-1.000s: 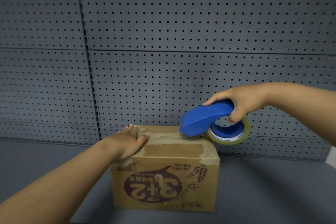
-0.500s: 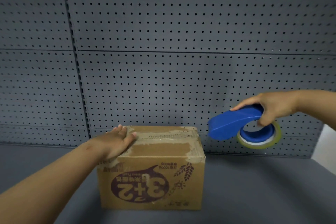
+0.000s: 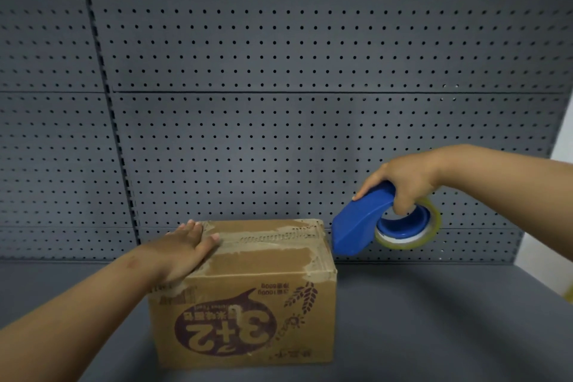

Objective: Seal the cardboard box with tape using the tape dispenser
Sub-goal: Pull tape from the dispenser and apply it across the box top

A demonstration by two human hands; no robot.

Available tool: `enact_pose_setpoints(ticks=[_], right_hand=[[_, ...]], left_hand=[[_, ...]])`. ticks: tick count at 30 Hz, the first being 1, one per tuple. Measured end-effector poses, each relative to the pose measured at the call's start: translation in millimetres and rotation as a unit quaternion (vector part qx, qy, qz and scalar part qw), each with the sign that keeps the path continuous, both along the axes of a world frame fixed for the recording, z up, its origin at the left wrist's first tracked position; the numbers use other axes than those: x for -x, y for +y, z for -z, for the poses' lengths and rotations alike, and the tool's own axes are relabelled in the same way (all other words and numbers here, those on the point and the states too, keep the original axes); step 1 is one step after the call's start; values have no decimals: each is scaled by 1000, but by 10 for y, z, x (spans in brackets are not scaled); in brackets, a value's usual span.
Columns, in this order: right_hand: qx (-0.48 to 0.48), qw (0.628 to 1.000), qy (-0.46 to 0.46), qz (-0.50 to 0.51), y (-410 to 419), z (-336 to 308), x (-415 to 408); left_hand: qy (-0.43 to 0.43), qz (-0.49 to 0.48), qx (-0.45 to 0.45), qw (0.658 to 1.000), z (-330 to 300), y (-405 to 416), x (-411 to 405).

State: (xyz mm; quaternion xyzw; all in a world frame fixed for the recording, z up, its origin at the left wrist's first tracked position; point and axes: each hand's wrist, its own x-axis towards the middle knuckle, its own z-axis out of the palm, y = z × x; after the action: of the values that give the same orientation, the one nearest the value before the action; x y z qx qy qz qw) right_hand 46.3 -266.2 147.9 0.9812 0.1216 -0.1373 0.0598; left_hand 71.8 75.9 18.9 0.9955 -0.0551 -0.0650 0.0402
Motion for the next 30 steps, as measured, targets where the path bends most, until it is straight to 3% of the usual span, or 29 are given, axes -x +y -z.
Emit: enact_pose_setpoints(ticks=[30], right_hand=[[211, 977, -26, -16, 827, -149, 0]], left_hand=[[-4, 27, 31, 999, 65, 63, -52]])
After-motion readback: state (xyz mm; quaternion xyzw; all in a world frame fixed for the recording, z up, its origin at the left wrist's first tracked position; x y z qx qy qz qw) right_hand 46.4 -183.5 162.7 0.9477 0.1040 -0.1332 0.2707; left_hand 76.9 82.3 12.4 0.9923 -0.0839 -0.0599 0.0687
